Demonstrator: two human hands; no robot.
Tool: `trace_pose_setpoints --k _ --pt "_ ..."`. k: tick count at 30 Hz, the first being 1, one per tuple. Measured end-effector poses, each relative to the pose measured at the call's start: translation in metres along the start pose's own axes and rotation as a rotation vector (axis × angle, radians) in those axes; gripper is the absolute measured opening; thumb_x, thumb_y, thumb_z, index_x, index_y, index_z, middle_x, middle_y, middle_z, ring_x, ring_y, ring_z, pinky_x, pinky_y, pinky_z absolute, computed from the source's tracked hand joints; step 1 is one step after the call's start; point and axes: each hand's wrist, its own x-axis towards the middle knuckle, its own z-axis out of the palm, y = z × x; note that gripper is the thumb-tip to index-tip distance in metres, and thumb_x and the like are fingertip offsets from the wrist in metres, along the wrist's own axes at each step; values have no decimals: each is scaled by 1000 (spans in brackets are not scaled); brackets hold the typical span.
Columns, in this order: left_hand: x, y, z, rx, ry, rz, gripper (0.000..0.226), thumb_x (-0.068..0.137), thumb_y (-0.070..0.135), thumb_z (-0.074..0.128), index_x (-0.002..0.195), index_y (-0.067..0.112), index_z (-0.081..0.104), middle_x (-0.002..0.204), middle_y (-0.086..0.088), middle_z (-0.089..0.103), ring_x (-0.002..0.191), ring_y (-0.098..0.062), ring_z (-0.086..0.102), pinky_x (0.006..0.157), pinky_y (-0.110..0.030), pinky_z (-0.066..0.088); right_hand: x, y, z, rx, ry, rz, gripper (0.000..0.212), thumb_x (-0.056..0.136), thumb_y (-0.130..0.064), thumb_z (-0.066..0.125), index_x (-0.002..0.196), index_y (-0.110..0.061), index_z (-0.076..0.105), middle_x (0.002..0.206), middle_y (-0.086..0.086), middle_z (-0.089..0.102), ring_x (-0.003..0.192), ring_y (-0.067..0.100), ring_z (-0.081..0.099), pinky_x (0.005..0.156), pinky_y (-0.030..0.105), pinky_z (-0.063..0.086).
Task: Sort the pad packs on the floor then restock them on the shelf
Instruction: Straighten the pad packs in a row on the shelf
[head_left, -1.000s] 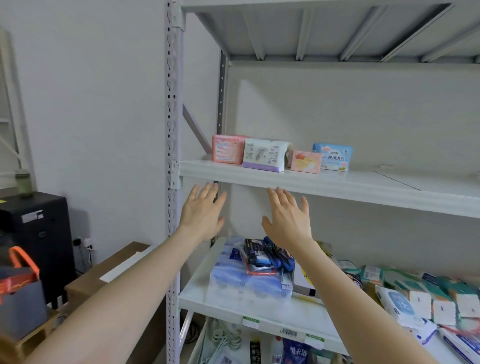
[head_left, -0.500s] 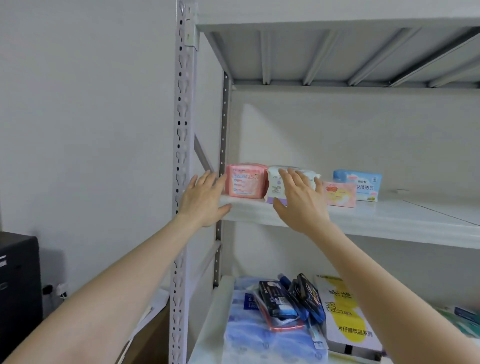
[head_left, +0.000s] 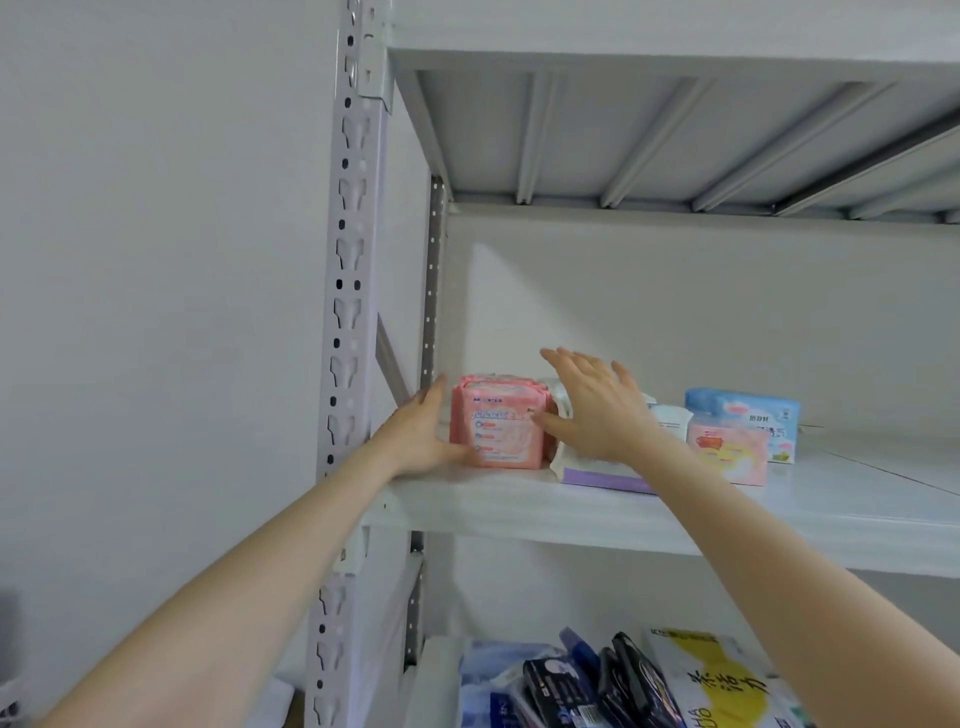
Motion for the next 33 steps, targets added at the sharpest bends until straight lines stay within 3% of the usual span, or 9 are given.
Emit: trace_pose_setpoints --k 3,5,8,10,14,18,23,28,33 --pt "16 -9 8 -229 -102 -39 140 57 53 88 154 23 -8 160 4 20 146 -14 22 119 -35 23 22 7 2 12 -117 -15 86 85 -63 52 152 -28 13 159 0 24 145 21 23 116 52 16" --pt "28 -13 12 -292 -131 -38 136 57 46 91 154 24 -2 153 12 32 142 -7 29 113 -26 27 35 12 5 21 -188 -9 90 82 -68 52 152 -29 12 157 -1 27 143 22 26 115 50 20" --pt "41 -15 17 -346 -191 17 103 63 31 90 142 29 24 121 27 53 104 21 53 80 0 39 51 18 10 37 -308 10 93 79 -70 55 152 -30 13 155 -1 32 140 24 33 113 47 25" --pt "49 -17 20 -388 -225 28 91 65 23 90 131 36 29 109 28 56 85 26 55 66 3 41 60 20 14 97 -396 34 95 77 -68 60 152 -32 14 154 -2 35 138 24 36 112 45 28" --pt "55 -21 26 -413 -270 31 86 66 26 89 128 43 32 114 25 59 91 20 58 69 -1 45 72 17 20 215 -535 51 90 77 -61 66 149 -33 21 145 -4 46 127 20 46 105 37 37" --pt "57 -22 30 -420 -293 21 84 66 27 89 129 43 35 117 23 62 98 13 60 75 -6 48 76 16 22 202 -563 10 81 83 -57 63 149 -29 25 147 -4 42 130 19 43 108 36 34" --pt "59 -21 31 -414 -296 2 74 66 27 89 113 52 39 103 28 64 88 18 60 66 -1 46 78 17 22 182 -576 -4 78 86 -56 59 149 -27 25 150 -3 39 133 20 40 108 36 32" --pt "57 -18 32 -448 -299 -2 74 65 27 90 117 49 41 109 23 65 91 13 62 69 -5 49 75 14 21 170 -553 -6 74 86 -54 60 148 -27 29 147 -2 42 130 21 43 105 35 34" --pt "50 -13 30 -463 -240 -4 65 66 22 89 104 50 45 100 29 63 83 23 58 63 1 43 70 13 19 156 -411 -6 76 82 -58 61 146 -27 32 142 1 49 125 24 49 105 43 39"
